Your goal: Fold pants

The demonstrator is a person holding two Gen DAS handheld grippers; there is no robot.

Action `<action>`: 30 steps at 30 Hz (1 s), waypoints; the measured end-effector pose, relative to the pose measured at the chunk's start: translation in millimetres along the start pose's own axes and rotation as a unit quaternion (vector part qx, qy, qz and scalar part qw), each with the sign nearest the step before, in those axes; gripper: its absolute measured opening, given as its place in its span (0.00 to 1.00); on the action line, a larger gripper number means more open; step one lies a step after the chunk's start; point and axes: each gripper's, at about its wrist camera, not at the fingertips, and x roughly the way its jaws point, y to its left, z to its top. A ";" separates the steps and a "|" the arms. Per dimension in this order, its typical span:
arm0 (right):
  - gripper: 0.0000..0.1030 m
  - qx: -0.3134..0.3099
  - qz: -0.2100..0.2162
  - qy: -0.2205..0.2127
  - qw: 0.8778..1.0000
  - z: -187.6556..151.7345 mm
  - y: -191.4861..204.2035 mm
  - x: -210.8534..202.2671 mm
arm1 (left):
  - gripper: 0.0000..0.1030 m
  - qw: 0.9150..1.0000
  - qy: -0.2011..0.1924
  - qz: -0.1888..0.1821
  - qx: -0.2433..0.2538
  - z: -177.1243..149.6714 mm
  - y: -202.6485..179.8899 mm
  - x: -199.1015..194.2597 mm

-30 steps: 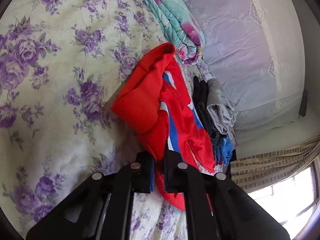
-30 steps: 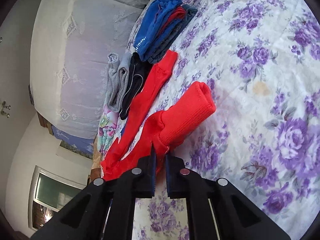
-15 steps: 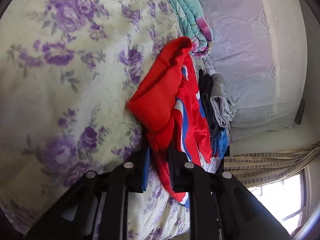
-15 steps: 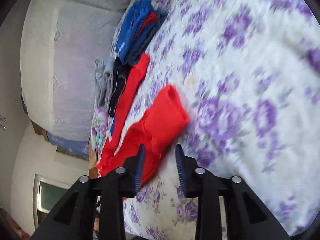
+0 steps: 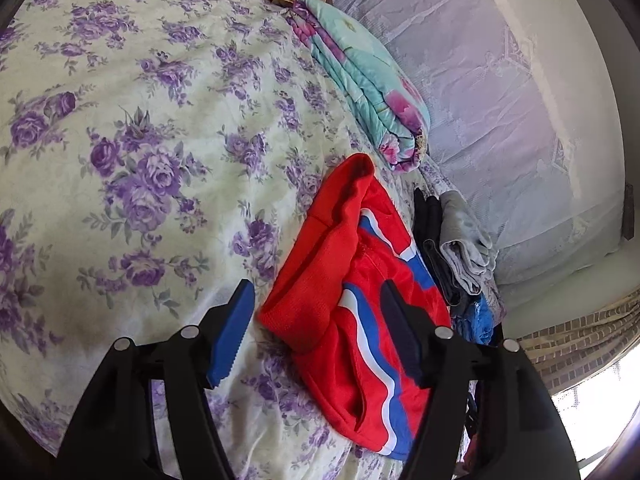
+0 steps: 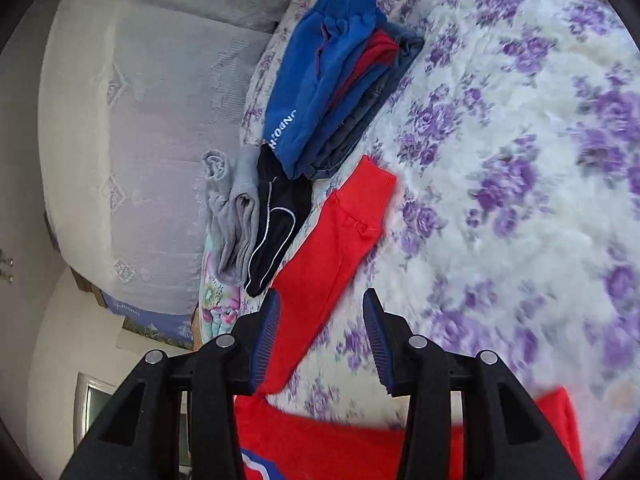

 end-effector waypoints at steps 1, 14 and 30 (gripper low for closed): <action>0.43 0.007 -0.010 0.009 1.000 6.6 1.3 17.7 | 0.64 1.000 0.002 0.003 -0.001 -0.8 0.3 3.5; 0.15 -0.030 -0.083 -0.026 0.996 36.4 -0.2 90.1 | 0.68 1.000 0.015 0.018 -0.004 11.0 -2.5 31.2; 0.39 -0.018 -0.065 -0.041 0.997 51.4 -37.1 -0.9 | 0.68 0.992 0.052 0.058 0.100 78.3 -78.3 123.6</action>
